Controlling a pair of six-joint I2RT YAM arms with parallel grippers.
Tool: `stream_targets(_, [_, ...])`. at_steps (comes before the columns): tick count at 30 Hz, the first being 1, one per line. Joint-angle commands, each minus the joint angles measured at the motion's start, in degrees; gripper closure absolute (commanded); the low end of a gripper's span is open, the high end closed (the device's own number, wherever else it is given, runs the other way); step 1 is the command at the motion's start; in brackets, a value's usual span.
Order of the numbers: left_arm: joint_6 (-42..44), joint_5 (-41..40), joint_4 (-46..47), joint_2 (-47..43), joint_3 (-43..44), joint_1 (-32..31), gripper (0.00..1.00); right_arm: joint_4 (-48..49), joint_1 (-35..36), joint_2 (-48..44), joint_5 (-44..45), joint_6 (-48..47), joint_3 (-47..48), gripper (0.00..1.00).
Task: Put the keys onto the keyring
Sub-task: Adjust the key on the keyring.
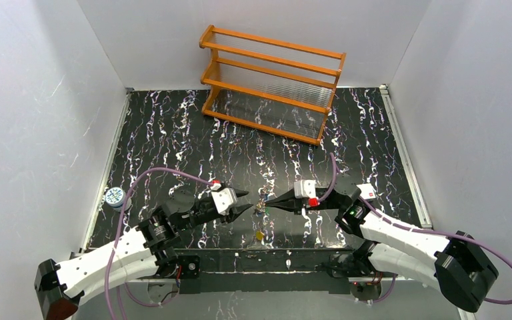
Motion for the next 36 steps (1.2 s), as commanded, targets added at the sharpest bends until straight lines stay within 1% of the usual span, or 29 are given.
stream_targets(1, [1.3,3.8,4.8,0.2,-0.7,-0.4,0.65,7.5,0.2,-1.5,-3.9,-0.8,0.3,0.99])
stream_targets(3, [1.4,4.7,5.8,1.1,-0.7,-0.3,0.67,7.4,0.2,-1.6,-4.3,-0.7,0.5,0.99])
stream_targets(9, [1.8,8.3,7.7,4.6,-0.2,-0.3,0.81,7.7,0.1,-1.4,-2.8,1.4,1.3,0.99])
stream_targets(14, [0.6,11.0,10.2,6.6,-0.3,-0.3,0.85,9.2,0.2,-1.3,-0.2,3.6,1.4,0.99])
stream_targets(20, [-0.7,11.0,11.3,7.0,-1.1,-0.4,0.84,11.2,0.2,-0.8,4.1,7.7,1.2,0.99])
stream_targets(27, [-3.0,9.9,12.1,7.3,-1.3,-0.4,0.77,15.3,0.2,-0.4,7.1,11.4,0.0,0.99])
stream_targets(32, [-4.1,9.1,12.0,6.9,-1.3,-0.4,0.74,15.5,0.2,-0.5,7.6,11.7,-0.1,0.99])
stream_targets(36, [-5.8,6.9,13.2,5.9,-1.9,-0.4,0.67,15.2,0.2,-0.5,7.1,11.7,-0.1,0.99])
